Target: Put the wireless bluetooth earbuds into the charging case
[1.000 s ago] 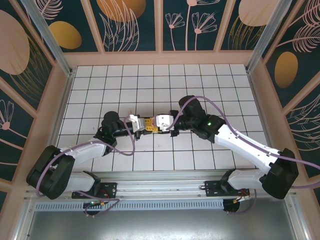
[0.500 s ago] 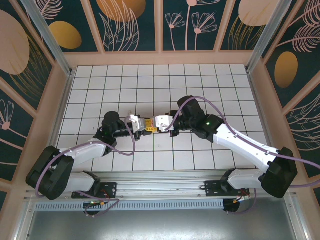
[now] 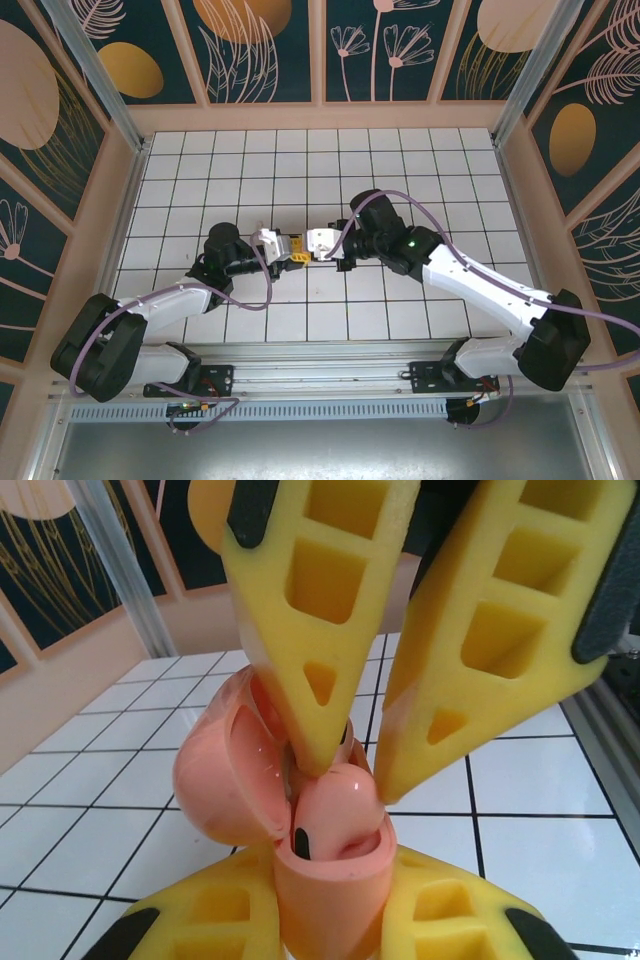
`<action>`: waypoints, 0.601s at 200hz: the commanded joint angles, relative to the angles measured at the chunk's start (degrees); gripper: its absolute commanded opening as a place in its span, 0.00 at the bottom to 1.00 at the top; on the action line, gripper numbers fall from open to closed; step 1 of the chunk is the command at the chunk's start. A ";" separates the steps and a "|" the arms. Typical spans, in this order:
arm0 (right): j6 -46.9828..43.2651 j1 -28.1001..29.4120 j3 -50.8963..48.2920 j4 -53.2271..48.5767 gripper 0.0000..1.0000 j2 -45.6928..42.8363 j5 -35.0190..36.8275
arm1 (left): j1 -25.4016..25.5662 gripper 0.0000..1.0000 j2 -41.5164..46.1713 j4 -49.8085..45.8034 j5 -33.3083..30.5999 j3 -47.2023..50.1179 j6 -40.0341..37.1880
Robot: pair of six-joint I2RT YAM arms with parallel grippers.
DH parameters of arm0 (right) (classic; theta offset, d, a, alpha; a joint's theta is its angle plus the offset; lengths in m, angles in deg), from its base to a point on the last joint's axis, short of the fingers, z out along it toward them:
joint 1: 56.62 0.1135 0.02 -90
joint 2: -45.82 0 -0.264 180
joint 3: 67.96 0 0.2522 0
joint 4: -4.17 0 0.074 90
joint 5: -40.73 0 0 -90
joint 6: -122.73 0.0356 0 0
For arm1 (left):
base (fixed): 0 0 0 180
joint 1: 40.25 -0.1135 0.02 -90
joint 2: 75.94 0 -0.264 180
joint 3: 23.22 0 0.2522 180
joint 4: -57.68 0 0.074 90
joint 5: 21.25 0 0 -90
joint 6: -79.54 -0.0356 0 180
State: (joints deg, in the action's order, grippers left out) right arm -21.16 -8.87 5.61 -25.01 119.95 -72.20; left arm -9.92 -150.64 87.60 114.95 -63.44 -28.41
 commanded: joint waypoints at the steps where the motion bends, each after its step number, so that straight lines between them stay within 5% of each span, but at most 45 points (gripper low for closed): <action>1: 3.18 0.81 2.48 -2.61 0.15 2.45 2.86 | 0.87 0.11 1.75 1.41 1.72 -2.19 -0.72; 48: 2.76 1.74 1.67 -5.75 0.18 2.35 5.53 | 0.87 0.11 2.16 1.07 1.48 -2.14 -1.13; 120: 5.05 -0.95 -2.01 1.90 0.42 -6.14 -4.26 | 0.89 0.11 0.63 1.37 1.30 -1.93 -1.51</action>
State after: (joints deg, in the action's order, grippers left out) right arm -17.47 -8.39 4.84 -26.54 117.63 -70.96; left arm -9.42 -150.44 86.27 114.62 -63.98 -28.48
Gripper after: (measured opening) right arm 0.398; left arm 0.186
